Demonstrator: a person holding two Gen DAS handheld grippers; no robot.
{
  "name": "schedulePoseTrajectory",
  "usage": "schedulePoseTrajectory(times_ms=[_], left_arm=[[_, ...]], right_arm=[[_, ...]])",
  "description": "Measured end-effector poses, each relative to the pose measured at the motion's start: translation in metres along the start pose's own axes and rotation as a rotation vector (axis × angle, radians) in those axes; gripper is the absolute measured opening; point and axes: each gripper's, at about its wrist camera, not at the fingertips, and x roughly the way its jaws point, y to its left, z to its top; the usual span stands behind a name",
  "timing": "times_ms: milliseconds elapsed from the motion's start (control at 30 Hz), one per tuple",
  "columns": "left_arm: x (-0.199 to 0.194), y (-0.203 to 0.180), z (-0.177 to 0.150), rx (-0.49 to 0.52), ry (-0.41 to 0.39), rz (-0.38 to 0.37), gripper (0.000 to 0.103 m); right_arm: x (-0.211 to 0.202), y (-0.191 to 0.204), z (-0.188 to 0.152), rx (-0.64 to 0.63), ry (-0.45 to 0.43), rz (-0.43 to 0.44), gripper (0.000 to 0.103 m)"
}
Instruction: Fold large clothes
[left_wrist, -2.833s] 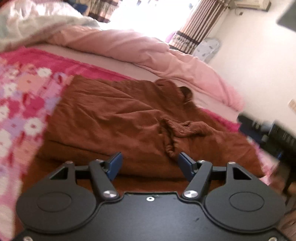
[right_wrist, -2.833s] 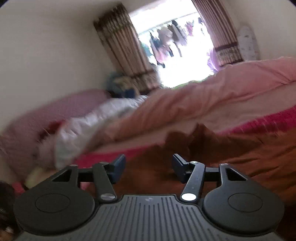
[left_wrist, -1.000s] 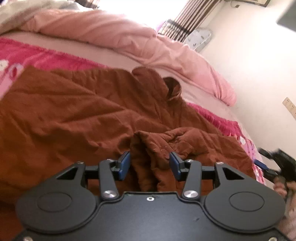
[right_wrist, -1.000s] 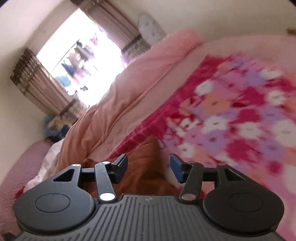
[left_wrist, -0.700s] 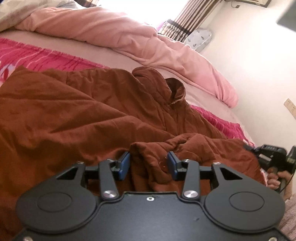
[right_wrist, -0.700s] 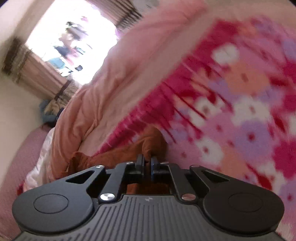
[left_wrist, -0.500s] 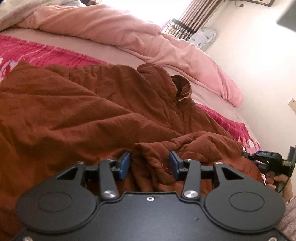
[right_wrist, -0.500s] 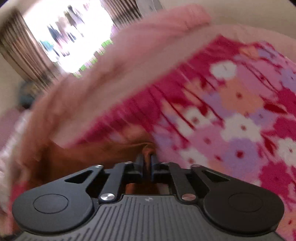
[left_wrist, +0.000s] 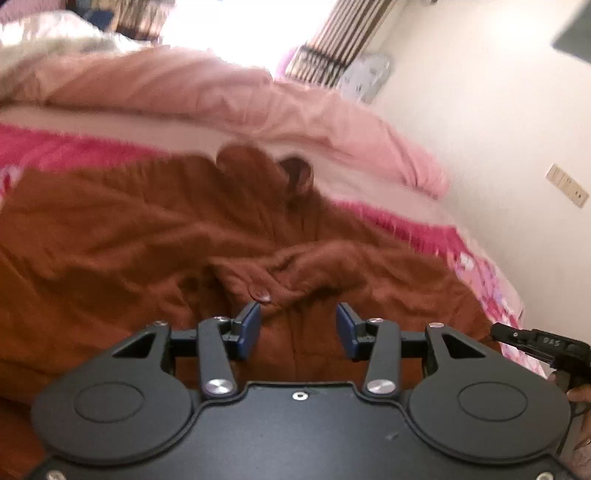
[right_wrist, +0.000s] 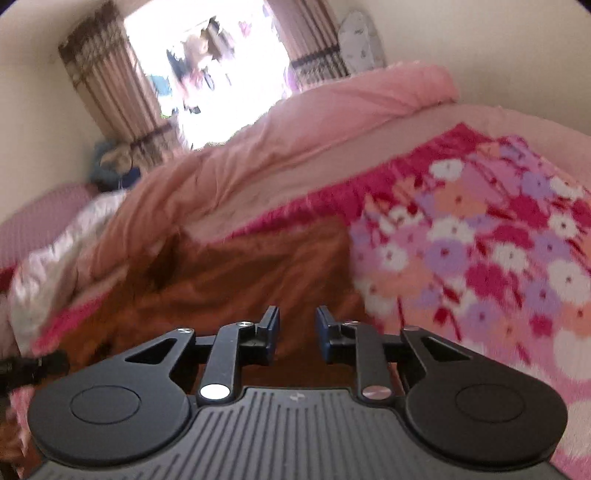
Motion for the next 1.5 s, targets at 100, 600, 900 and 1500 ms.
schedulePoseTrajectory(times_ms=[100,600,900,1500], left_arm=[[0.02,0.004,-0.006,0.011,0.036,0.041,0.044],[-0.005,0.003,-0.025,0.03,0.039,0.048,0.05],[0.003,0.007,-0.028,0.061,0.038,0.078,0.052],[-0.266,0.11,-0.16,-0.173,-0.073,0.35,0.057]], right_arm=[[0.016,-0.01,-0.012,0.0,0.032,-0.076,0.006],[-0.01,0.011,-0.016,-0.047,-0.061,-0.022,0.024],[0.021,-0.017,-0.032,0.058,-0.013,-0.043,0.017],[-0.178,-0.093,-0.123,0.285,0.018,0.055,0.057]])
